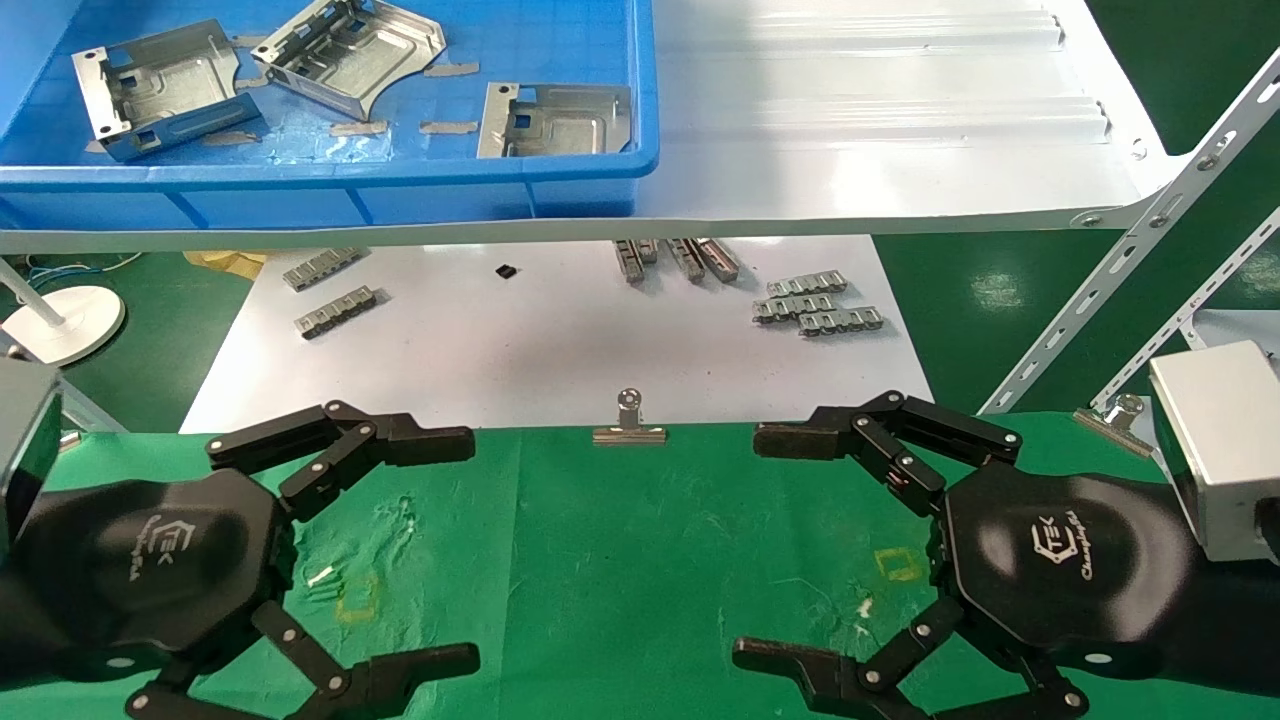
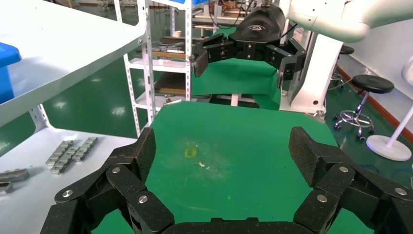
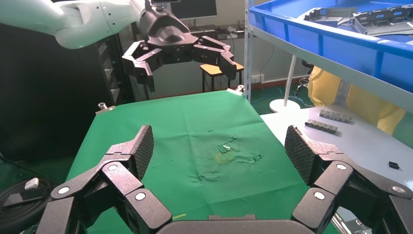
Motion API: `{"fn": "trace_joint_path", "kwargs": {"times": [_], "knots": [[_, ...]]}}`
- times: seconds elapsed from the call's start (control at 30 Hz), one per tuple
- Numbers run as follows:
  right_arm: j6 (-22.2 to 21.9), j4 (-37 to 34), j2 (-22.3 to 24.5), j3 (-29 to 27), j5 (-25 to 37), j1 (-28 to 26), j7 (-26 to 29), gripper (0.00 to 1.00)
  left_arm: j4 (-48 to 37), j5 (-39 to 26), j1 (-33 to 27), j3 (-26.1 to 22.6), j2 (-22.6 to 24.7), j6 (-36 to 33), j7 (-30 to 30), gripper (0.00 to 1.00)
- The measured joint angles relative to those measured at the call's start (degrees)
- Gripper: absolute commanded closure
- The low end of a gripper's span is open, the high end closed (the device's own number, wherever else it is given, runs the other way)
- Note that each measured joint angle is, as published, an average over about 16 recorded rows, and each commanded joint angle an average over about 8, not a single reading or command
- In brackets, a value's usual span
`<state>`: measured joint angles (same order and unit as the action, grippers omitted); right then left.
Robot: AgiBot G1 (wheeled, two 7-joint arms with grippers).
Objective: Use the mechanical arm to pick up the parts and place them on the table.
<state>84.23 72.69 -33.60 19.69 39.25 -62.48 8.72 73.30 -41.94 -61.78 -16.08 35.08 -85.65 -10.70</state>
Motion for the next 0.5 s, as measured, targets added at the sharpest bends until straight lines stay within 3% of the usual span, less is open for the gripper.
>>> {"fn": "trace_joint_path", "kwargs": {"times": [0.5], "knots": [[0.0,0.0,0.0,0.0,0.0,0.0,0.0,0.00,0.0,0.0,0.0,0.0,0.0,0.0,0.0,0.00]]}}
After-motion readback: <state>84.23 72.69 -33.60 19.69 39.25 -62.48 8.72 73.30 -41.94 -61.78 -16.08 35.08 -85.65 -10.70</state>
